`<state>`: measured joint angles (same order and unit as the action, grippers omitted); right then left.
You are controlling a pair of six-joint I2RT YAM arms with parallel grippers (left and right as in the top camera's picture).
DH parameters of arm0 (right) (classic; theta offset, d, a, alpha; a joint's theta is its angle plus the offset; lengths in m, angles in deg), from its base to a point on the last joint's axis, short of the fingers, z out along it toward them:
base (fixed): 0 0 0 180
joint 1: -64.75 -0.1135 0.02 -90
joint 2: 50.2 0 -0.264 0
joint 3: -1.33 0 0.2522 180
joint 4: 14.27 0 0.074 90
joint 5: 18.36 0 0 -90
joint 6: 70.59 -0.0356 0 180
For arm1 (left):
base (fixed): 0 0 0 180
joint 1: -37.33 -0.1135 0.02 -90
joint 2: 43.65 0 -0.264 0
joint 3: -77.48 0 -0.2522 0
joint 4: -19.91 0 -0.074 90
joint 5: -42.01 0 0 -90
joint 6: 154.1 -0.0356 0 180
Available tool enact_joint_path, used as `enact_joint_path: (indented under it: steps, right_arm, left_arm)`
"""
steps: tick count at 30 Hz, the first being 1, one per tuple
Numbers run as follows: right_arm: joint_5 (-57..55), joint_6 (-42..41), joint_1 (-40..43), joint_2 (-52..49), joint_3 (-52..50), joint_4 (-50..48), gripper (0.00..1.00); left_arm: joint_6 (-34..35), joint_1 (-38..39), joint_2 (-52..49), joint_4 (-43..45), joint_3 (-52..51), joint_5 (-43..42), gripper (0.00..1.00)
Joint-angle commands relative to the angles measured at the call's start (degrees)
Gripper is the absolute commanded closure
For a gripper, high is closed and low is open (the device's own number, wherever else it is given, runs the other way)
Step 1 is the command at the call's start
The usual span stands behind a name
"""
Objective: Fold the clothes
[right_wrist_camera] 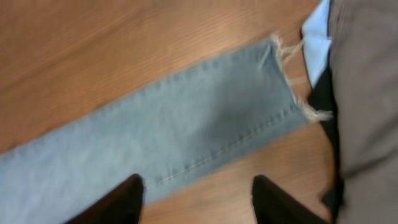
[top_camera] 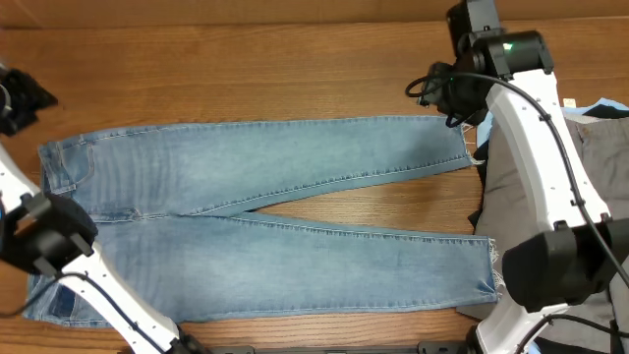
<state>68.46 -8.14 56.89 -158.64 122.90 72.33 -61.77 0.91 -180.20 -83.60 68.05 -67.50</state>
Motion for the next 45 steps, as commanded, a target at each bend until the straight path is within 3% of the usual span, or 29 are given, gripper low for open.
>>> enact_joint_path:
  steps: [1,3,9,13,17,20,25,27,29,34,37,39,43,44,45]
  right_arm:
    - [1.22,-1.07,3.21,-2.47,-3.43,-3.1,0.52]
    - [1.36,-1.7,4.83,-4.57,-4.9,-3.58,0.54]
    - [1.62,-1.64,10.38,-11.23,-5.44,-1.51,0.52]
    - [8.81,4.15,12.41,-14.58,-5.49,-5.62,0.57]
    - [10.58,4.92,12.31,-17.73,-5.49,-9.84,0.73]
    - [10.62,3.17,12.22,-20.22,-5.49,-10.86,0.68]
    - [14.58,1.77,11.78,-24.74,-5.51,-12.46,0.7]
    - [15.69,-1.2,10.88,-26.99,-5.55,-16.41,0.8]
    - [14.78,-7.93,9.64,-29.7,-5.57,-27.36,0.93]
    - [22.05,-8.48,9.09,-31.04,-5.2,-44.85,0.93]
    - [25.09,-5.81,9.22,-29.9,-2.1,-44.35,0.81]
    - [26.51,-0.72,9.86,-28.22,0.28,-40.63,0.66]
    - [25.92,9.31,11.21,-23.54,5.4,-27.98,0.56]
    - [25.11,10.45,11.58,-22.08,6.54,-24.39,0.55]
    - [23.91,10.97,11.89,-20.39,7.43,-20.76,0.55]
  left_arm:
    - [-2.58,2.64,9.68,-1.81,2.1,0.46,0.47]
    - [-3.04,4.04,13.66,-3.19,2.1,1.18,0.46]
    - [-3.02,7.28,22.88,-5.7,2.1,4.96,0.3]
    - [-2.75,7.39,26.32,-7.04,2.1,4.66,0.48]
    - [-2.12,7.67,27.85,-7.04,2.1,2.69,0.49]
    - [-2.12,7.67,27.91,-7.04,2.08,1.4,0.48]
    - [-2.12,8.22,27.91,-7.04,1.97,1.42,0.53]
    - [-2.12,8.37,27.91,-7.04,1.97,1.44,0.53]
    - [-2.12,8.37,27.91,-7.04,1.97,1.44,0.56]
    - [-2.19,8.37,27.91,-7.04,1.97,1.51,0.56]
    - [-2.4,8.35,27.91,-7.04,1.95,1.75,0.47]
    - [-2.38,8.35,27.91,-7.02,1.95,1.68,0.37]
    - [-2.29,8.35,27.91,-6.82,1.95,1.6,0.31]
    - [-1.99,8.35,27.91,-6.82,1.95,1.38,0.22]
    - [-1.9,8.35,27.91,-6.88,1.95,1.38,0.04]
